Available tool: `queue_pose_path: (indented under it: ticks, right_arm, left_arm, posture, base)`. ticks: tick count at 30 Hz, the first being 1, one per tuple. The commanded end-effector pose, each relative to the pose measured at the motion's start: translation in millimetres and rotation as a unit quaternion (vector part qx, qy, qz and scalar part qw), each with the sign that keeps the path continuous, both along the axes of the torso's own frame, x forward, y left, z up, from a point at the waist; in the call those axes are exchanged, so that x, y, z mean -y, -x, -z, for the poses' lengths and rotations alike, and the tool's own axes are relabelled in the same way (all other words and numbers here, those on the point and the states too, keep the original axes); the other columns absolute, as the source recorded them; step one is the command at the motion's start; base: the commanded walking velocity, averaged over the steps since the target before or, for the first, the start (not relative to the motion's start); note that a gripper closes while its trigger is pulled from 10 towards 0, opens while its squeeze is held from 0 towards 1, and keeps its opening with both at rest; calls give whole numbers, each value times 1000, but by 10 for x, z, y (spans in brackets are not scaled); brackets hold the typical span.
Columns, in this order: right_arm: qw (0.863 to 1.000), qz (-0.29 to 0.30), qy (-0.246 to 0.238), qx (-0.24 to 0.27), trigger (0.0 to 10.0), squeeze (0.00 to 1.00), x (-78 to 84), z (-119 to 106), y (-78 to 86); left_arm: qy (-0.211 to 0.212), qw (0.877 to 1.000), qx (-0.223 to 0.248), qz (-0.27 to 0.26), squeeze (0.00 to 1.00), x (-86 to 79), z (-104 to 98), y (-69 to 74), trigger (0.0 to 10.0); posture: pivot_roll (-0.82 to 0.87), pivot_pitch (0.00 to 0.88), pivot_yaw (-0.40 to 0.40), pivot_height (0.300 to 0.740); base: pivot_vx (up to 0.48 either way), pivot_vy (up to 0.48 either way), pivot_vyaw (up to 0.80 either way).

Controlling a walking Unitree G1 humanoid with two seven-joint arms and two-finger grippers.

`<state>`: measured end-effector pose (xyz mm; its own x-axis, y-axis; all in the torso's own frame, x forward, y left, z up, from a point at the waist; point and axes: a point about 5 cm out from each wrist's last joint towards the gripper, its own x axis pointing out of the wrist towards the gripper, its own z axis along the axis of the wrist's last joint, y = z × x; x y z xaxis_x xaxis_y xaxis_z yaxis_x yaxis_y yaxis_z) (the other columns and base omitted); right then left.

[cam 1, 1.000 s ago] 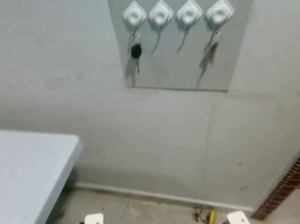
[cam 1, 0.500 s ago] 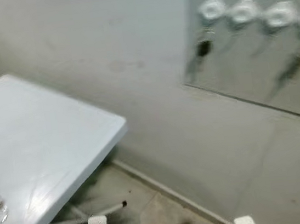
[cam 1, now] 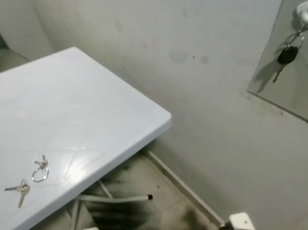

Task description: Hang keys on a hook

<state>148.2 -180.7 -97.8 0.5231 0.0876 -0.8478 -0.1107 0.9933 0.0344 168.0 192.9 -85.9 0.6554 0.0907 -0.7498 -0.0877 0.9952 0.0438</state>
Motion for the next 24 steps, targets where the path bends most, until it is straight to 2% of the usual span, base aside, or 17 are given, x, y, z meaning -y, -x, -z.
queue_pose_path:
  ticks: [1, 24]
  right_arm:
    - [1000, 7, 4, -6, 10000, 0, 48, 6, 25]
    - [1000, 2, 2, -4, 10000, 0, 18, 1, 1]
  left_arm:
    - [4, 1000, -12, -1, 0, 39, 36, 65, 10000]
    - [5, 1000, -15, -7, 0, 25, 41, 78, 10000]
  posture:
    - [-97, 0, -12, 740]
    - [-93, 0, -14, 740]
  base:
    - [0, 0, 800]
    - [0, 0, 800]
